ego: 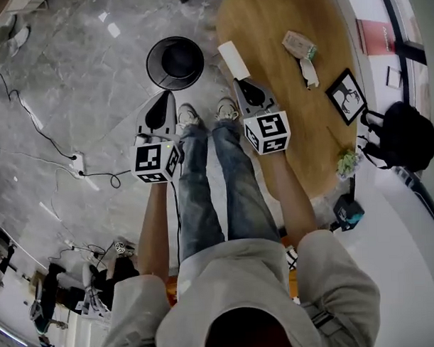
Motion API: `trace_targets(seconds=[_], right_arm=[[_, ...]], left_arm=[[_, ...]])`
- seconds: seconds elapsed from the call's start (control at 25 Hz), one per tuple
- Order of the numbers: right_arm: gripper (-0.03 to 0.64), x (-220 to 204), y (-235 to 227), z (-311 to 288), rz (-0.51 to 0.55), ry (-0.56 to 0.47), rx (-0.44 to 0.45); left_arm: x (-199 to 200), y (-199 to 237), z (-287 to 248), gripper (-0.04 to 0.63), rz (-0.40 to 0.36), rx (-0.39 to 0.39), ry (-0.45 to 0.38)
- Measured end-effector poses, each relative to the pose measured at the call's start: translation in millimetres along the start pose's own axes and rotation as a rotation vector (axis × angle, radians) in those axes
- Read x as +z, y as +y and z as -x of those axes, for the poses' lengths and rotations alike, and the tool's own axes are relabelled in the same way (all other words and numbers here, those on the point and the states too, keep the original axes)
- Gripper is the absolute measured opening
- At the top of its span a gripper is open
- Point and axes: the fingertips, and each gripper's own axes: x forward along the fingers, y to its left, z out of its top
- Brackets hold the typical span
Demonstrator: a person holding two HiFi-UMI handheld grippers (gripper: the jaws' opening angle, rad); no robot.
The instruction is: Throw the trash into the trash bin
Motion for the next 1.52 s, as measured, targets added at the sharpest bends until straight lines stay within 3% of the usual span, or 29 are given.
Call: trace_targets(seconds=[0.16, 0.44, 0.76, 0.88, 0.96, 1.08, 1.52], right_arm=[[0.032, 11.7, 43.9, -30.2, 0.065, 0.023, 0.107], [0.032, 13.5, 106.5, -67.4, 0.135, 0.066, 0.216], [0.032, -0.2, 133.0, -104.2, 0.176, 0.143, 0.266], [0.035, -24.8, 133.9, -124.3, 0.159, 0.24, 0.286], [0.216, -48.2, 133.2, -135.0, 0.142, 0.329, 0.314], [0.212, -60.1, 132.2, -136.5, 0.174, 0.376, 0.335], [0.029, -28.0, 127.4, -129.8, 0.178, 0.258, 0.259]], left_arm=[[-3.0, 37.7, 26.4, 0.017, 0.057, 0.103, -0.031], [-17.6, 85.9, 67.3, 0.017, 0.133, 0.211, -0.062], [-31.0, 115.3, 87.5, 0.017, 0.188, 0.264, -0.073], [-30.8, 122.8, 90.2, 0.017, 0.194, 0.268, -0.076], [-30.7, 125.0, 90.8, 0.017, 0.193, 0.27, -0.075], [-30.0, 125.5, 89.6, 0.017, 0.188, 0.264, -0.073], [-25.4, 116.3, 74.0, 0.017, 0.167, 0.217, -0.056]])
